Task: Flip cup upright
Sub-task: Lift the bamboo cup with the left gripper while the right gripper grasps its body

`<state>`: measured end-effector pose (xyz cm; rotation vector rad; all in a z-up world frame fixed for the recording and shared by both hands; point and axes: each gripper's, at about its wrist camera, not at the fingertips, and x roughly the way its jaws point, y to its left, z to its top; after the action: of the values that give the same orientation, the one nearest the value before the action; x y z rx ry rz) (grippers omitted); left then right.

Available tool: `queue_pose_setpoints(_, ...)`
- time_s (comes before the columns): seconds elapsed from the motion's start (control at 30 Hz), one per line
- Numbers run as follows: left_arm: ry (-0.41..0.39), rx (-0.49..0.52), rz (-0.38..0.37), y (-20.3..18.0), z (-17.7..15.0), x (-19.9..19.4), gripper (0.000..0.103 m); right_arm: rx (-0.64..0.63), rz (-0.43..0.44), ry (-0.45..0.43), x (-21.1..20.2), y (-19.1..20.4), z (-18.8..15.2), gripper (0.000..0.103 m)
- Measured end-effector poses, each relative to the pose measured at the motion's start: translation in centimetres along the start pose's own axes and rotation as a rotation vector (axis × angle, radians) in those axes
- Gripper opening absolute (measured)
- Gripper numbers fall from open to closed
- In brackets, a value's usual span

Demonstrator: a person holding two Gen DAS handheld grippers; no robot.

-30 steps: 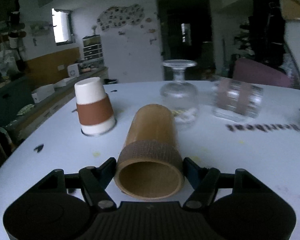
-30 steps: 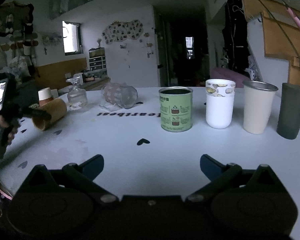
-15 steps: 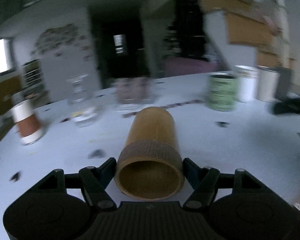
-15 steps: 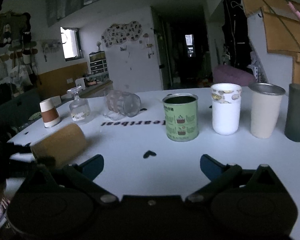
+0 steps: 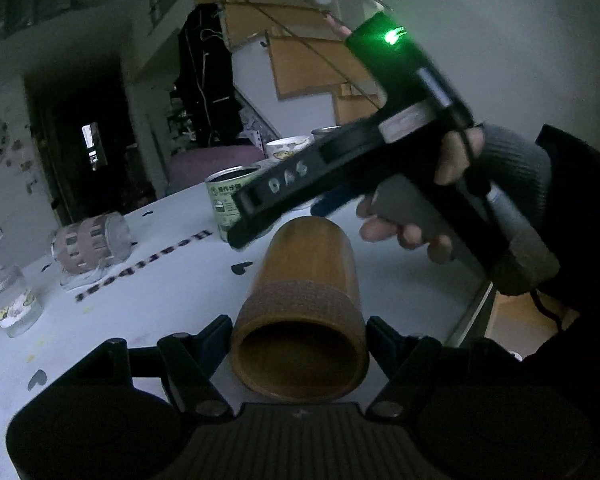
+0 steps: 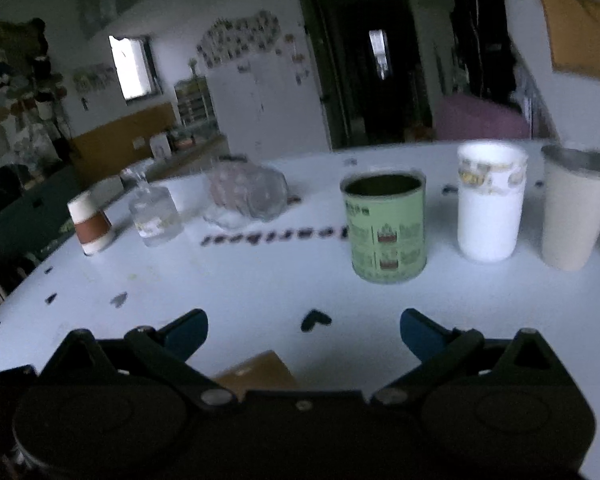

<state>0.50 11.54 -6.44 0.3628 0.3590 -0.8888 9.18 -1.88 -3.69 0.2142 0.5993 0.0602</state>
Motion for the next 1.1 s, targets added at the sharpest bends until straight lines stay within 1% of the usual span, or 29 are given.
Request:
queue_pose_setpoints(0.03, 0.005, -0.017, 0.0, 0.3, -0.1, 0.1, 0.077, 0.002, -0.005, 0.028, 0.5, -0.2, 0.0, 0.103)
queue_pose_setpoints(0.07, 0.015, -0.037, 0.005, 0.7, -0.3, 0.2, 0.084, 0.004, -0.014, 0.051, 0.9, -0.4, -0.1, 0.103)
queue_pose_setpoints(0.13, 0.023, -0.059, 0.018, 1.3, -0.5, 0.4, 0.09, 0.029, -0.01, 0.063, 0.9, -1.1, -0.3, 0.103)
queue_pose_setpoints(0.2, 0.029, -0.075, 0.034, 1.7, -0.8, 0.4, 0.091, 0.043, -0.023, 0.061, 0.6, -1.7, -0.6, 0.103)
queue_pose_setpoints(0.3, 0.041, -0.107, 0.085, 2.5, -0.9, 0.2, 0.091, 0.071, -0.057, 0.06, -0.1, -3.1, -1.0, 0.103)
queue_pose_setpoints(0.37, 0.05, -0.148, 0.126, 3.3, -1.1, 0.3, 0.091, 0.083, -0.086, 0.062, -0.8, -3.9, -1.5, 0.103)
queue_pose_setpoints(0.43, 0.058, -0.189, 0.161, 4.0, -1.2, 0.6, 0.091, 0.1, -0.094, 0.066, -1.5, -4.5, -2.1, 0.103)
queue_pose_setpoints(0.53, 0.065, -0.254, 0.199, 4.8, -1.0, 1.4, 0.09, 0.128, -0.069, 0.079, -2.5, -5.0, -3.2, 0.103)
queue_pose_setpoints(0.57, 0.068, -0.28, 0.208, 5.2, -0.8, 1.8, 0.09, 0.136, -0.056, 0.088, -2.7, -5.2, -2.8, 0.103)
queue_pose_setpoints(0.63, 0.066, -0.339, 0.22, 5.8, -0.4, 2.2, 0.09, 0.131, -0.053, 0.095, -3.2, -4.9, -3.4, 0.103)
queue_pose_setpoints(0.77, 0.054, -0.445, 0.22, 7.1, 0.2, 2.8, 0.089, 0.103, -0.043, 0.112, -3.8, -4.1, -4.3, 0.103)
queue_pose_setpoints(0.83, 0.057, -0.467, 0.227, 7.3, 0.3, 2.9, 0.089, 0.101, -0.021, 0.115, -4.3, -4.1, -4.5, 0.103)
queue_pose_setpoints(0.97, 0.057, -0.484, 0.227, 7.0, 0.2, 2.4, 0.089, 0.172, -0.025, 0.077, -5.0, -5.3, -3.8, 0.103)
queue_pose_setpoints(1.03, 0.053, -0.498, 0.222, 6.9, 0.1, 2.0, 0.089, 0.246, 0.019, 0.082, -5.0, -6.1, -2.8, 0.103)
queue_pose_setpoints(1.1, 0.05, -0.51, 0.222, 6.7, 0.1, 1.6, 0.089, 0.331, 0.085, 0.109, -4.4, -6.7, -1.8, 0.103)
